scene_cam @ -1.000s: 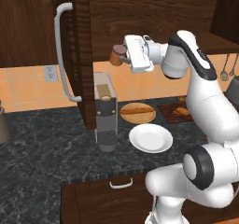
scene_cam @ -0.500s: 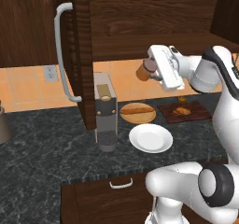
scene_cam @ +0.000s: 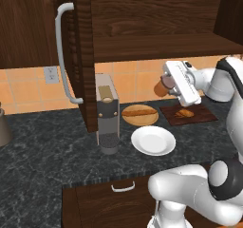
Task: From the different types of pastries on the counter, select a croissant and place it on the cutting board. Then retrieve a jar of jam from the cabinet and place it alongside the croissant on the cutting board.
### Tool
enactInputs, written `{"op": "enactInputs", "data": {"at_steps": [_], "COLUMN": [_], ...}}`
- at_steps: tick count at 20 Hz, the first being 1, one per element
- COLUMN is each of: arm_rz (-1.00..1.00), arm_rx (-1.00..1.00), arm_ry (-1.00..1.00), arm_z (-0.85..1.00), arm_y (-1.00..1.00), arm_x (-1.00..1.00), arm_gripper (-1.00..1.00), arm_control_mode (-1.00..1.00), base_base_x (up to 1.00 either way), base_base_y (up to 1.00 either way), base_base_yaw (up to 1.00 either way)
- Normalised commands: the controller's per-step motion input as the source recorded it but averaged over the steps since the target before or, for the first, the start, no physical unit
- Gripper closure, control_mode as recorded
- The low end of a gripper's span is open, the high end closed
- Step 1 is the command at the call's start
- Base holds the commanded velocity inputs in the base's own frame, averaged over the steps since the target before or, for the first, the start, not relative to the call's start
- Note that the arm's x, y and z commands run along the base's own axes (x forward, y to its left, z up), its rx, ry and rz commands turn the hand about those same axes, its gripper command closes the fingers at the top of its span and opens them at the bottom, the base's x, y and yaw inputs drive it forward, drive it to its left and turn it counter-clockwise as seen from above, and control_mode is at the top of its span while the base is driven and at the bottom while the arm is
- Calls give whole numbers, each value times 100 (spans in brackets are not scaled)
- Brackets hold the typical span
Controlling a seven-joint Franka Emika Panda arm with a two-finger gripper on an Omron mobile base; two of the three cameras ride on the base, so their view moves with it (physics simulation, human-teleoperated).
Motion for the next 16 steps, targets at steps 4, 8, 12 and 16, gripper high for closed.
{"op": "enactInputs", "data": {"at_steps": [4, 8, 12, 16], "arm_rz": [0, 0, -12, -18], "arm_rx": [-6, -2, 0, 0], "arm_ry": [-9, -6, 0, 4], "arm_z": [-46, -36, -45, -42], "arm_y": [-59, -67, -38, -14], "arm_x": [0, 0, 20, 32], "arm_gripper": [100, 100, 100, 100], "arm_control_mode": [-100, -100, -100, -100], "base_base_x": [0, 0, 0, 0], "base_base_y": [0, 0, 0, 0], "base_base_yaw": [0, 0, 0, 0]}}
